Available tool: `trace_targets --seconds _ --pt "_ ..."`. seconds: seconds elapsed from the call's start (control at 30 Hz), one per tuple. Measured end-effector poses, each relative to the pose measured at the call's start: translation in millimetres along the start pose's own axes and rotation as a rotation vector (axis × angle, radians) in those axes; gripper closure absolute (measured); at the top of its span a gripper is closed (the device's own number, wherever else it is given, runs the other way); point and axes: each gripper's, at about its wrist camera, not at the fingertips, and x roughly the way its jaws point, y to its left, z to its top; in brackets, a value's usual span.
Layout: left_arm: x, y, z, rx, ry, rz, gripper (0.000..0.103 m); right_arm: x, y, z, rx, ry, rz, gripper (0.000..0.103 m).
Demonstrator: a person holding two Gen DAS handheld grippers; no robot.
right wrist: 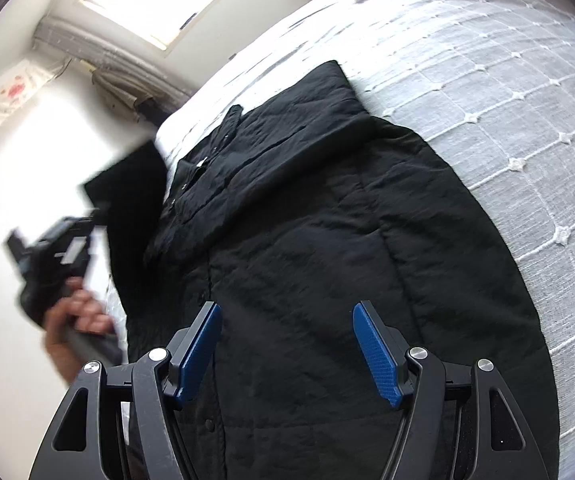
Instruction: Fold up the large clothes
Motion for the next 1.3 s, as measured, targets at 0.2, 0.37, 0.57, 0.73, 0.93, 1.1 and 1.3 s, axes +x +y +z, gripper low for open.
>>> trace_targets --seconds 0.2,0.37,0.57,0.73,0.93,1.1,1.3 --pt "36 -12 -44 -0.001 0.159 0.029 0.075 0 -11 3 0.057 0.027 0.052 0.034" --pt "27 -21 -41 0.022 0.197 0.021 0.067 -2 -3 1 0.018 0.021 0.041 0.034" --pt "22 -38 -60 0.064 0.256 -0.068 0.043 2 -3 0 0.022 0.02 0.016 0.034" --pt "38 -56 -67 0.183 0.257 0.05 0.041 2 0 -1 -0.002 0.0 -0.015 0.034" --pt "64 -65 -90 0.256 0.344 0.136 0.041 2 -8 1 0.012 -0.001 -0.031 0.034" --pt "32 -66 -81 0.17 0.358 0.069 0.041 0 -17 5 0.025 -0.008 -0.054 0.034" --pt "-58 -34 -64 0.129 0.298 0.164 0.039 -9 -19 7 0.016 -0.04 -0.087 0.034"
